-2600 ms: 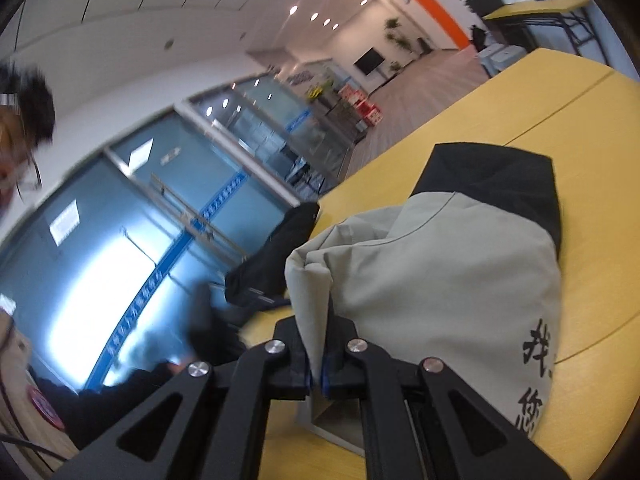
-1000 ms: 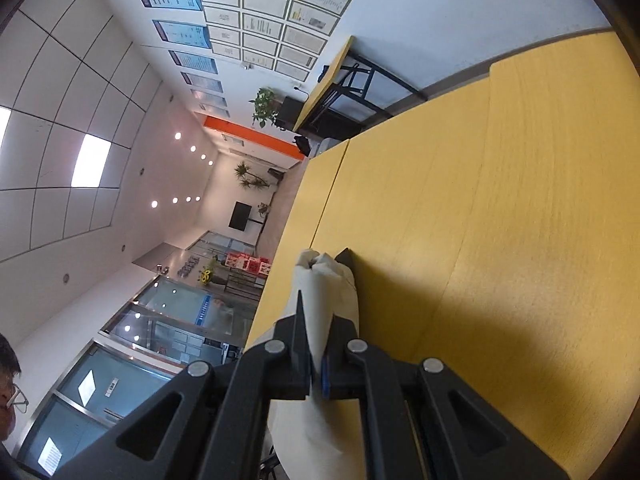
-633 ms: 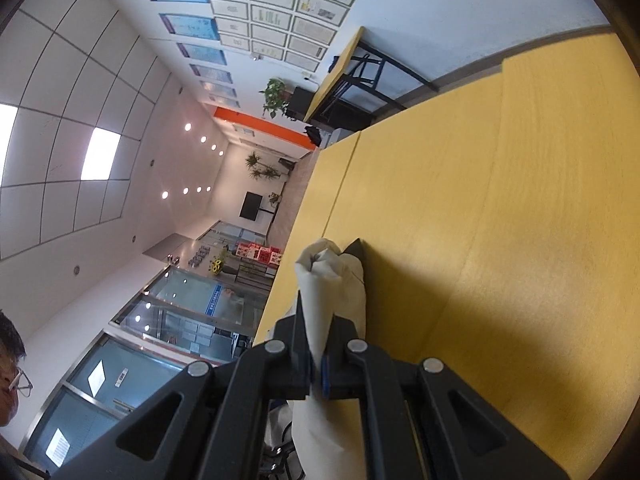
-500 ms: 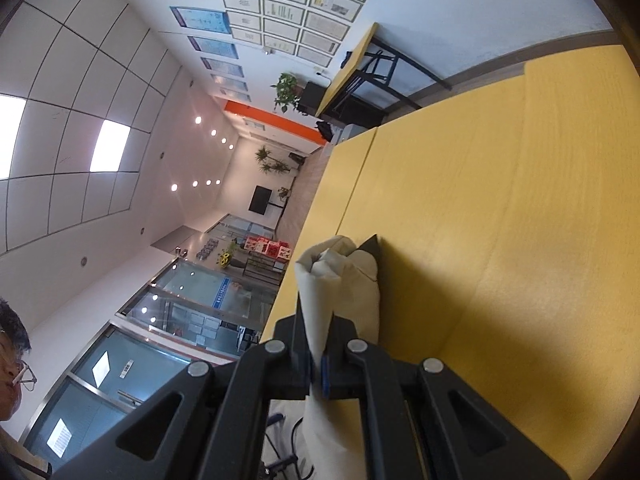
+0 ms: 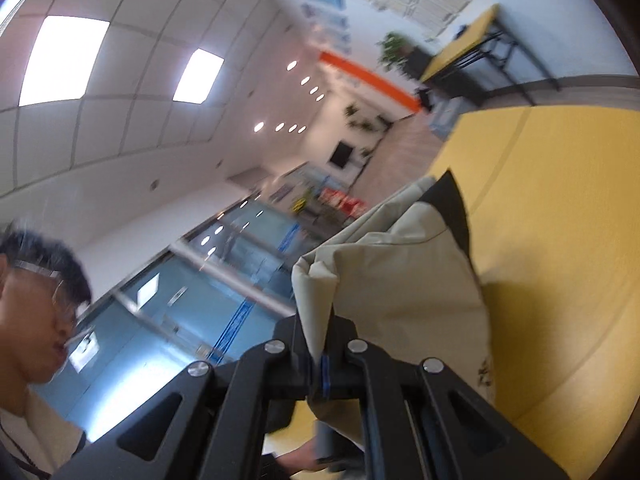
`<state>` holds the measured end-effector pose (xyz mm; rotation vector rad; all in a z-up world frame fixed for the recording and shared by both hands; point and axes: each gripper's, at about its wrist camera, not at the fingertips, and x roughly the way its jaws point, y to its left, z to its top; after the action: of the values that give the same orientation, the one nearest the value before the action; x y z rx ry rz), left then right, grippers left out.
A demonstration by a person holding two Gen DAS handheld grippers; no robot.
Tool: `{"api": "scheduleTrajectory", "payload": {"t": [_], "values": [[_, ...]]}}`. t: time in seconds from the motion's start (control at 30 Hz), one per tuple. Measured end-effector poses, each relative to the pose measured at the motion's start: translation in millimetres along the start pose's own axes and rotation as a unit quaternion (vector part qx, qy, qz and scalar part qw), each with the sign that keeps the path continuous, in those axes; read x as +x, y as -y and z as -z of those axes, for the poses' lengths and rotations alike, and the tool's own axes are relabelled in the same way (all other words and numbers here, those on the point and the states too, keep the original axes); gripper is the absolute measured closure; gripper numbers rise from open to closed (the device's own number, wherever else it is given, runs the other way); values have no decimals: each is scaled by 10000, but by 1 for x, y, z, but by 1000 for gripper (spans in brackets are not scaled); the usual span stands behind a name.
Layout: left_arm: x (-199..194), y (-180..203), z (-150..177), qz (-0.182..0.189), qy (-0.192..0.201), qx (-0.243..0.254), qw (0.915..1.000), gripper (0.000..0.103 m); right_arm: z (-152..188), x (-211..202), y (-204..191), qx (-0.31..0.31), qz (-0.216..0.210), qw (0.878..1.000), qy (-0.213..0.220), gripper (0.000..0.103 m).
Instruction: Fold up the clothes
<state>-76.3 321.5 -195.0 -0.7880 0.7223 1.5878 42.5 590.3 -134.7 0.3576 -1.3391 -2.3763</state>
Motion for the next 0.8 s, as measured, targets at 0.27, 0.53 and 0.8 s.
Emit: {"api": "scheduleTrajectory", "payload": {"t": [0.27, 0.53, 0.8], "values": [[5, 4, -1, -54, 24, -75, 10000, 0, 110, 79, -60, 434, -997, 9823, -1526, 100], [2, 8, 4, -211, 57, -194, 9996, 0, 185, 118, -67, 360, -921, 9657, -2402, 99], [-92, 24, 92, -340, -331, -682, 9965, 10, 188, 119, -74, 314, -1199, 9610, -2473, 100]]}}
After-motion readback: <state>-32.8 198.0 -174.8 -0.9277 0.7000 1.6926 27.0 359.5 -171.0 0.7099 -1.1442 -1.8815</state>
